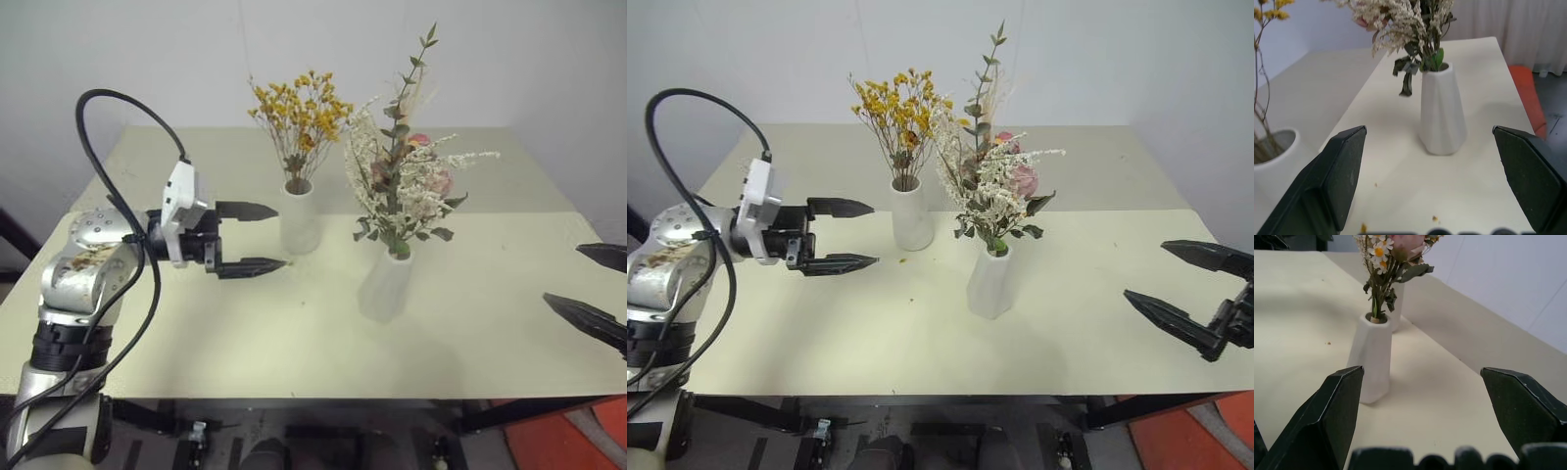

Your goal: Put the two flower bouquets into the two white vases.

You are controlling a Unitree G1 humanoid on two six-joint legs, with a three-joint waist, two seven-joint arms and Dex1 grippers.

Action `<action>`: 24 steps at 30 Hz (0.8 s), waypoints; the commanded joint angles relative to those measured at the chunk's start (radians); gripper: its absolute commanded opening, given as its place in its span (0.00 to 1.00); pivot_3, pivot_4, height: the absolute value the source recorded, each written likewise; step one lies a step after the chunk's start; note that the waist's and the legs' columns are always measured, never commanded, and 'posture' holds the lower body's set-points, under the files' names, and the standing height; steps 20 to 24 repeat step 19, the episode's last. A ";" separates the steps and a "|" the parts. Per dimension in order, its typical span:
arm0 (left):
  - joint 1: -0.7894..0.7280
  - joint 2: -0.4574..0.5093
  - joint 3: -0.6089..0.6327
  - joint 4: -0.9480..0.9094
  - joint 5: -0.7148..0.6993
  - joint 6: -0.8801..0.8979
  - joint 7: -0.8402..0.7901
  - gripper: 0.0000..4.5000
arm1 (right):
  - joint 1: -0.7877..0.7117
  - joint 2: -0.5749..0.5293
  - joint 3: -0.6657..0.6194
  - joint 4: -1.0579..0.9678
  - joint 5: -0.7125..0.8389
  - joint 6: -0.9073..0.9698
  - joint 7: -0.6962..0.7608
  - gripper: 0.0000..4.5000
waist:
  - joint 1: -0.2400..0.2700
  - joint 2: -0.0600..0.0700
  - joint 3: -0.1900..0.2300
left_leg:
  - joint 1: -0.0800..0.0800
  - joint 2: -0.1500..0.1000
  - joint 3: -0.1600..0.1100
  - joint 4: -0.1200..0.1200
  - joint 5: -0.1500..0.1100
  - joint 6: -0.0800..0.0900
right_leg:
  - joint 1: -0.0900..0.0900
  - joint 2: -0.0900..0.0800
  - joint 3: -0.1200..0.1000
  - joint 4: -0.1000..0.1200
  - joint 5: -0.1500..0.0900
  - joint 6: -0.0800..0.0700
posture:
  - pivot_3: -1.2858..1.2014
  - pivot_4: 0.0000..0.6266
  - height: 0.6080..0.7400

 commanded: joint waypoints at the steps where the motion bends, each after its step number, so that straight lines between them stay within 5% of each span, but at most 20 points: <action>1: 0.035 0.039 0.071 -0.070 -0.058 0.038 0.020 1.00 | -0.009 -0.033 -0.053 0.034 -0.019 0.016 0.046 1.00 | 0.000 0.000 0.000 | 0.000 0.000 0.000 0.000 0.000 0.000 | 0.000 0.000 0.000 0.000 0.000 0.000 | 0.52 0.24 1.00; 24: 0.225 0.140 0.216 -0.177 -0.145 0.089 0.084 1.00 | -0.077 -0.086 -0.020 0.096 -0.094 0.053 0.121 1.00 | 0.000 0.000 0.000 | 0.001 0.001 0.003 -0.001 0.000 0.000 | 0.001 0.000 0.000 -0.001 0.000 0.000 | 0.52 0.24 1.00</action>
